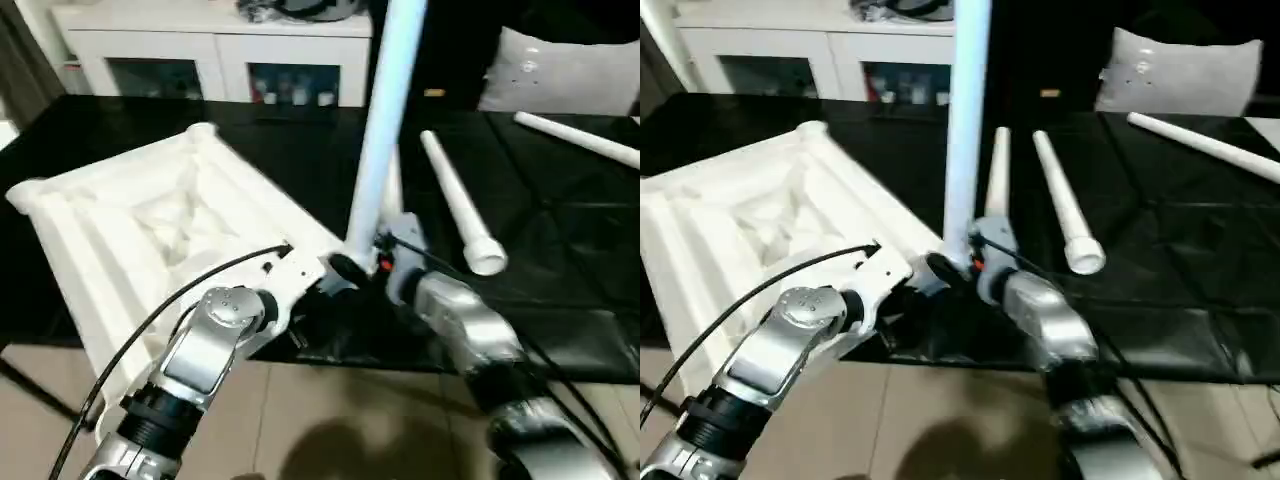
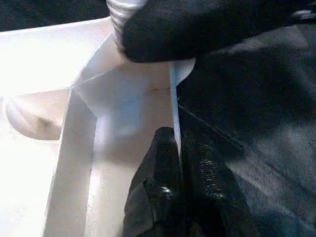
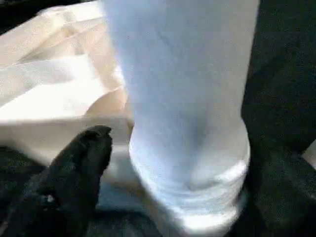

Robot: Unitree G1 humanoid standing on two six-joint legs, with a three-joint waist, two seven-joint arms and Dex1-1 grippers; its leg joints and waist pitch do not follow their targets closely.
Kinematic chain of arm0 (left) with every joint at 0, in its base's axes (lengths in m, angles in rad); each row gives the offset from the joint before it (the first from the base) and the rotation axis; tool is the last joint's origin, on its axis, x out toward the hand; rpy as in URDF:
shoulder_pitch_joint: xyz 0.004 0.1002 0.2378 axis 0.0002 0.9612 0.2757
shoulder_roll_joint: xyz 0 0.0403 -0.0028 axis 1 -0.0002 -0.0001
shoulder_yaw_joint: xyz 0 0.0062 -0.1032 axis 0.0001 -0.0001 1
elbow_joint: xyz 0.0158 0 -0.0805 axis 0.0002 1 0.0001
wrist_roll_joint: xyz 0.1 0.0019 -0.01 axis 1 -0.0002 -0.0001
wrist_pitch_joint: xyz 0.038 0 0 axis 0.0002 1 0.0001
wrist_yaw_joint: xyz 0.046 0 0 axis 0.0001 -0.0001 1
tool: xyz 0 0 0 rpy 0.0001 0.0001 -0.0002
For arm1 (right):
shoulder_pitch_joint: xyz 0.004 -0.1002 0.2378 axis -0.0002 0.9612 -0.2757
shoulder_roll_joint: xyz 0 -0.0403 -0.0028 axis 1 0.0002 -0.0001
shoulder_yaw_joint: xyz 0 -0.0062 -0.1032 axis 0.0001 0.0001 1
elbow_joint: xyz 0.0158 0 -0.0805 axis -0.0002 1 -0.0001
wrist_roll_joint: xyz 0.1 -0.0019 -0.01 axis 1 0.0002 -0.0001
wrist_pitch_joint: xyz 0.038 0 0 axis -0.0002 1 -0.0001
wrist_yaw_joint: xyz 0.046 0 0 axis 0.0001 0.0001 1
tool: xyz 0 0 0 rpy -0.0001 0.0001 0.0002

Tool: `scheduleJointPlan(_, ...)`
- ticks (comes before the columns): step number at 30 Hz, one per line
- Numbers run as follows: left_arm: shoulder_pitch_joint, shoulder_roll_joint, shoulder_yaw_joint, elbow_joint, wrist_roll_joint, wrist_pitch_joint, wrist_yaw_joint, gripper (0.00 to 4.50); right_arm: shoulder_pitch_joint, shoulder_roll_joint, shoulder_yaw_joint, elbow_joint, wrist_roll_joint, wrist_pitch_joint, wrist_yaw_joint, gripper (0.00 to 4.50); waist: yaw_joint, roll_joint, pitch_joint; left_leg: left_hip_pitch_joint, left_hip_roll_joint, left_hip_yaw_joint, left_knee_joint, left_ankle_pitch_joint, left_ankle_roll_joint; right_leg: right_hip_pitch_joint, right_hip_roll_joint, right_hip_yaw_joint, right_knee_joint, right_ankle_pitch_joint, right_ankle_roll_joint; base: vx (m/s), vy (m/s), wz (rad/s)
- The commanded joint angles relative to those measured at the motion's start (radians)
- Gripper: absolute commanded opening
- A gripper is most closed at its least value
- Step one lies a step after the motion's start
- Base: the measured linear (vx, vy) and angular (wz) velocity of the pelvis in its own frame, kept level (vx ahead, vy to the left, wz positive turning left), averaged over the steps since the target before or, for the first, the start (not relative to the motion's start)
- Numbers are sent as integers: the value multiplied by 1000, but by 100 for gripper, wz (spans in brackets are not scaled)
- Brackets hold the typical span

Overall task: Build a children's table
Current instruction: Rotate leg to tighten

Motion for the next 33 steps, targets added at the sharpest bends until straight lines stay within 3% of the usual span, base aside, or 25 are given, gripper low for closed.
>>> scheduleJointPlan(1, -30, 16, -19, 8, 2, -48, -24, 0, 21, -15, 18, -28, 11, 3, 72, 445, -3, 5, -59, -7, 89, -35, -65, -65, 102, 55, -128, 81, -73, -224, -100, 0, 0, 0)
scheduleJointPlan(2, -27, 32, -26, 12, 1, -63, -44, 0, 32, -42, 7, -57, 26, 5, 104, 445, 0, 10, -58, -8, 86, -34, -65, -73, 101, 55, -128, 79, -74, -249, -103, 0, 0, 0)
scheduleJointPlan(4, -22, 70, -40, 25, -1, -106, -99, 0, 53, -103, -10, -121, 55, 18, 175, 445, 2, 4, -56, -9, 81, -33, -65, -84, 108, 58, -127, 78, -83, -297, -83, 0, 0, 0)
scheduleJointPlan(8, -20, 119, -59, 38, -9, -159, -175, 0, 68, -167, -7, -172, 69, 24, 242, 445, 3, 9, -54, -7, 82, -34, -66, -86, 103, 52, -123, 74, -88, -340, -64, 0, 0, 0)
scheduleJointPlan(15, -11, 239, -118, 38, -40, -294, -392, 0, 53, -252, 41, -204, 57, 24, 370, 445, 10, 4, -56, -6, 87, -34, -67, -76, 105, 50, -124, 75, -80, -312, -81, 0, 0, 0)
scheduleJointPlan(19, -11, 266, -142, 41, -41, -345, -455, 0, 33, -265, 66, -194, 41, 16, 399, 445, 9, 6, -55, -7, 87, -32, -66, -84, 99, 51, -128, 76, -78, -315, -87, 0, 0, 0)
scheduleJointPlan(23, -34, 273, -158, 64, -35, -381, -482, 0, 17, -278, 135, -173, 15, 9, 495, 445, 11, 7, -56, -5, 85, -31, -65, -86, 91, 51, -126, 76, -81, -337, -79, 0, 0, 0)
scheduleJointPlan(27, -54, 272, -163, 84, -37, -406, -504, 0, -16, -264, 160, -132, 12, 14, 535, 406, 22, 10, -60, -5, 92, -31, -63, -64, 97, 49, -125, 77, -71, -275, -103, 0, 0, 0)
scheduleJointPlan(33, -60, 263, -156, 94, -42, -419, -515, 0, -43, -247, 169, -86, 14, 14, 547, 353, 31, 9, -61, -7, 94, -31, -63, -63, 89, 52, -130, 79, -67, -255, -112, 0, 0, 0)
